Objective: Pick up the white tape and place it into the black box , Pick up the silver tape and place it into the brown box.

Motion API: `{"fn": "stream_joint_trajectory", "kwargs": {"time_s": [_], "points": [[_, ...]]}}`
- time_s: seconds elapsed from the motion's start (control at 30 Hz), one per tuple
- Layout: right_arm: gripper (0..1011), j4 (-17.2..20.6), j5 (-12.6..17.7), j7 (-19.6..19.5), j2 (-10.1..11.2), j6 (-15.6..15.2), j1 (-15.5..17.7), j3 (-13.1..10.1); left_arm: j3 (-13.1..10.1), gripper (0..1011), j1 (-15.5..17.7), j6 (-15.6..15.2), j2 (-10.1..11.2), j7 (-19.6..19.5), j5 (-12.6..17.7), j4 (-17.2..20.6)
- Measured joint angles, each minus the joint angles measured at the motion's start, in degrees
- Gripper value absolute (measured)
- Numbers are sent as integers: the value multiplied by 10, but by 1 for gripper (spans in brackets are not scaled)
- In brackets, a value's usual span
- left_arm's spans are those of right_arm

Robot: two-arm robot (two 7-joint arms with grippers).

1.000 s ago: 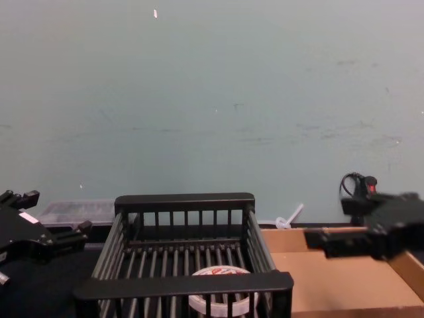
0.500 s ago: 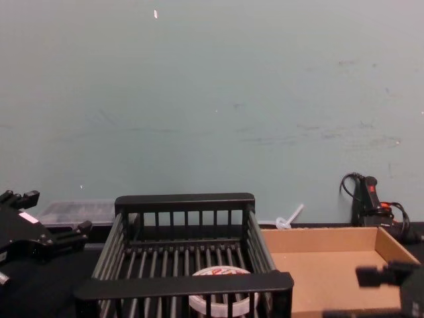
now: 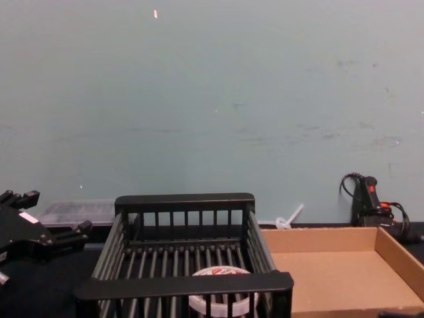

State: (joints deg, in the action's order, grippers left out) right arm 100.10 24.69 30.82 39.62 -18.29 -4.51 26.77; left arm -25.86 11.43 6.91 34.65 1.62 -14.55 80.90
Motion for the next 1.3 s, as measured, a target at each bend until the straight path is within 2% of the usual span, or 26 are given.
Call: {"fn": "stream_joint_trajectory", "kwargs": {"time_s": [0.6, 1.3], "points": [[1000, -43, -2, 0, -16, -17, -35, 35, 0, 1001, 0, 0, 0, 0, 0, 0], [1002, -74, -19, 0, -35, -24, -65, 59, 0, 1001, 0, 0, 0, 0, 0, 0]]}}
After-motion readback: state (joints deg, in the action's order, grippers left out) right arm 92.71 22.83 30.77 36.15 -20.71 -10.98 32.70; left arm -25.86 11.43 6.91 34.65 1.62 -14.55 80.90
